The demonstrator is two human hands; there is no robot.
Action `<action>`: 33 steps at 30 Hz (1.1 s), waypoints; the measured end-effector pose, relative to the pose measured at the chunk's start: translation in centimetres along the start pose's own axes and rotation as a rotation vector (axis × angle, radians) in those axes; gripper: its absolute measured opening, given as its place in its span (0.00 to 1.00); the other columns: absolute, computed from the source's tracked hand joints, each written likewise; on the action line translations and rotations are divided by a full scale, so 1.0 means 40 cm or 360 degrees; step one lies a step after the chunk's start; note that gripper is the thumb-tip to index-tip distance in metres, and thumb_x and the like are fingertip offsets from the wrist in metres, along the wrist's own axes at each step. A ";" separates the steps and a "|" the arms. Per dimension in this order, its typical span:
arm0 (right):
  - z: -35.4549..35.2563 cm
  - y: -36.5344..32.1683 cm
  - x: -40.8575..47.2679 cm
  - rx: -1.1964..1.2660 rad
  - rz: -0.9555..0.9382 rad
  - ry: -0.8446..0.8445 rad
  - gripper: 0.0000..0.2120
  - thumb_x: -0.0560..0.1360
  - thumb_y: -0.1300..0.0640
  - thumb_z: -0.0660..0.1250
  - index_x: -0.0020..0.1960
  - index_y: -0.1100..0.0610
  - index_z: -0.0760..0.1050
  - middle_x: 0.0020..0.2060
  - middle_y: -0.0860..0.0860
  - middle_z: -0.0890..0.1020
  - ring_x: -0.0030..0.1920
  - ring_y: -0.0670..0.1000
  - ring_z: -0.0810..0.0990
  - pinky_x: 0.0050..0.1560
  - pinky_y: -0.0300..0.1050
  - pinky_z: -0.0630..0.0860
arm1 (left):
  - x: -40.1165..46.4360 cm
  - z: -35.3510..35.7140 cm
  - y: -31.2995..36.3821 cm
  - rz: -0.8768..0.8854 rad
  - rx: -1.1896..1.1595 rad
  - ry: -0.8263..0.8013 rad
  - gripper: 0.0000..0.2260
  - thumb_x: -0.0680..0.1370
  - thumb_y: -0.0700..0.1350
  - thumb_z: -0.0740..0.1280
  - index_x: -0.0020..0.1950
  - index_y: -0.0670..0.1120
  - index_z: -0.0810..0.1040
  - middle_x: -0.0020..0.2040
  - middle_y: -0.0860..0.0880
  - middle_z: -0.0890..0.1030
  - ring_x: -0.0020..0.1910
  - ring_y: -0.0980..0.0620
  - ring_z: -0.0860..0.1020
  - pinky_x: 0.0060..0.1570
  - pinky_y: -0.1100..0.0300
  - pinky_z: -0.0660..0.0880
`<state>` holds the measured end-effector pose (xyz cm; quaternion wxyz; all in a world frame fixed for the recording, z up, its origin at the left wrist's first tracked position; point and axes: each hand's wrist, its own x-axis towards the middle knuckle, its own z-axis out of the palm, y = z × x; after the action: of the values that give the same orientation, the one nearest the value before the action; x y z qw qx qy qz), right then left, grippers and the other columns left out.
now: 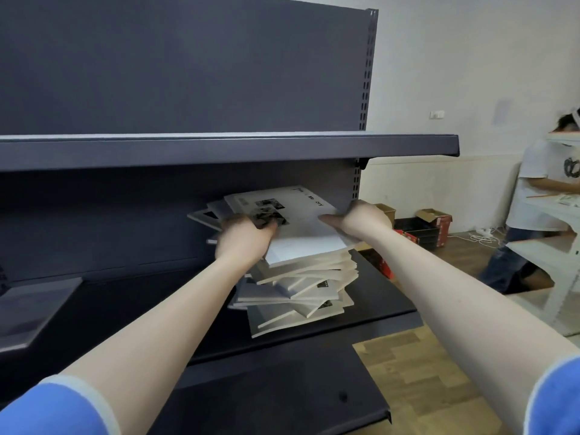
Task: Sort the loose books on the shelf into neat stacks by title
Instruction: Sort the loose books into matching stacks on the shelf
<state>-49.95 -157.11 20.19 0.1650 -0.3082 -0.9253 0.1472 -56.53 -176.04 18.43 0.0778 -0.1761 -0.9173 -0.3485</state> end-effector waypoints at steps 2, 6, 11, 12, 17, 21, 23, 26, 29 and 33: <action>-0.008 -0.004 -0.005 0.0022 0.0005 -0.0046 0.36 0.71 0.30 0.61 0.61 0.60 0.73 0.43 0.54 0.77 0.43 0.55 0.76 0.40 0.44 0.70 | -0.006 -0.014 0.006 -0.0026 -0.0070 -0.0058 0.19 0.77 0.58 0.63 0.47 0.41 0.75 0.42 0.45 0.78 0.47 0.44 0.77 0.38 0.60 0.68; -0.016 -0.012 -0.014 0.0168 -0.0033 -0.0082 0.33 0.69 0.31 0.65 0.55 0.61 0.75 0.47 0.56 0.82 0.46 0.56 0.81 0.45 0.46 0.75 | -0.004 -0.035 0.007 -0.0129 -0.0288 -0.0091 0.25 0.74 0.58 0.68 0.58 0.39 0.72 0.34 0.49 0.75 0.30 0.52 0.75 0.31 0.61 0.72; -0.014 -0.037 -0.029 0.0396 -0.0079 -0.0013 0.30 0.66 0.36 0.71 0.56 0.59 0.76 0.49 0.55 0.82 0.47 0.57 0.81 0.51 0.51 0.80 | 0.001 -0.050 -0.026 -0.0166 -0.0390 -0.0026 0.29 0.69 0.60 0.73 0.57 0.38 0.75 0.43 0.47 0.79 0.41 0.48 0.79 0.40 0.58 0.75; -0.016 -0.044 -0.033 0.0399 -0.0086 0.0016 0.29 0.67 0.37 0.71 0.55 0.59 0.76 0.48 0.56 0.82 0.46 0.57 0.81 0.50 0.51 0.80 | 0.001 -0.052 -0.032 -0.0147 -0.0446 -0.0004 0.28 0.68 0.59 0.74 0.57 0.38 0.76 0.47 0.46 0.80 0.45 0.46 0.80 0.45 0.56 0.76; -0.024 -0.090 -0.063 0.0456 -0.0107 0.0024 0.24 0.67 0.42 0.73 0.50 0.62 0.77 0.40 0.55 0.80 0.42 0.57 0.81 0.42 0.49 0.77 | -0.021 -0.089 -0.068 -0.0159 -0.0678 -0.0027 0.19 0.69 0.53 0.75 0.50 0.42 0.78 0.46 0.47 0.79 0.45 0.48 0.78 0.42 0.58 0.73; -0.018 -0.158 -0.108 0.0418 -0.0074 0.0056 0.21 0.68 0.42 0.72 0.37 0.57 0.68 0.32 0.51 0.73 0.34 0.52 0.73 0.33 0.43 0.68 | -0.037 -0.141 -0.122 -0.0161 -0.0745 -0.0008 0.14 0.70 0.52 0.75 0.45 0.44 0.77 0.40 0.48 0.78 0.37 0.51 0.75 0.35 0.61 0.75; -0.007 -0.207 -0.134 0.0407 -0.0083 0.0069 0.21 0.69 0.42 0.72 0.36 0.57 0.67 0.31 0.50 0.71 0.33 0.52 0.72 0.32 0.43 0.66 | -0.044 -0.179 -0.160 -0.0195 -0.0770 -0.0010 0.14 0.70 0.51 0.74 0.40 0.43 0.74 0.36 0.50 0.74 0.32 0.54 0.72 0.22 0.66 0.71; 0.018 -0.299 -0.183 0.0394 -0.0096 0.0070 0.20 0.70 0.43 0.71 0.36 0.57 0.67 0.31 0.50 0.72 0.35 0.53 0.72 0.33 0.43 0.66 | -0.051 -0.241 -0.242 -0.0211 -0.0741 -0.0009 0.20 0.70 0.53 0.74 0.48 0.38 0.76 0.36 0.48 0.73 0.29 0.52 0.71 0.23 0.61 0.69; 0.055 -0.409 -0.239 0.0356 -0.0108 0.0078 0.21 0.71 0.43 0.70 0.36 0.57 0.66 0.32 0.49 0.72 0.38 0.55 0.73 0.37 0.43 0.67 | -0.057 -0.312 -0.345 -0.0233 -0.0696 0.0031 0.24 0.69 0.55 0.74 0.52 0.36 0.77 0.37 0.47 0.74 0.29 0.52 0.71 0.23 0.61 0.68; 0.132 -0.555 -0.307 0.0332 -0.0132 0.0048 0.21 0.72 0.42 0.70 0.37 0.58 0.66 0.34 0.50 0.73 0.42 0.56 0.74 0.39 0.44 0.67 | -0.056 -0.404 -0.496 -0.0245 -0.0601 0.0063 0.23 0.69 0.56 0.74 0.52 0.38 0.77 0.36 0.49 0.74 0.30 0.52 0.72 0.23 0.61 0.67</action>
<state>-54.36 -182.62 21.08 0.2161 -0.2528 -0.9143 0.2311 -61.62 -201.21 17.72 0.0345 -0.1100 -0.8447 -0.5227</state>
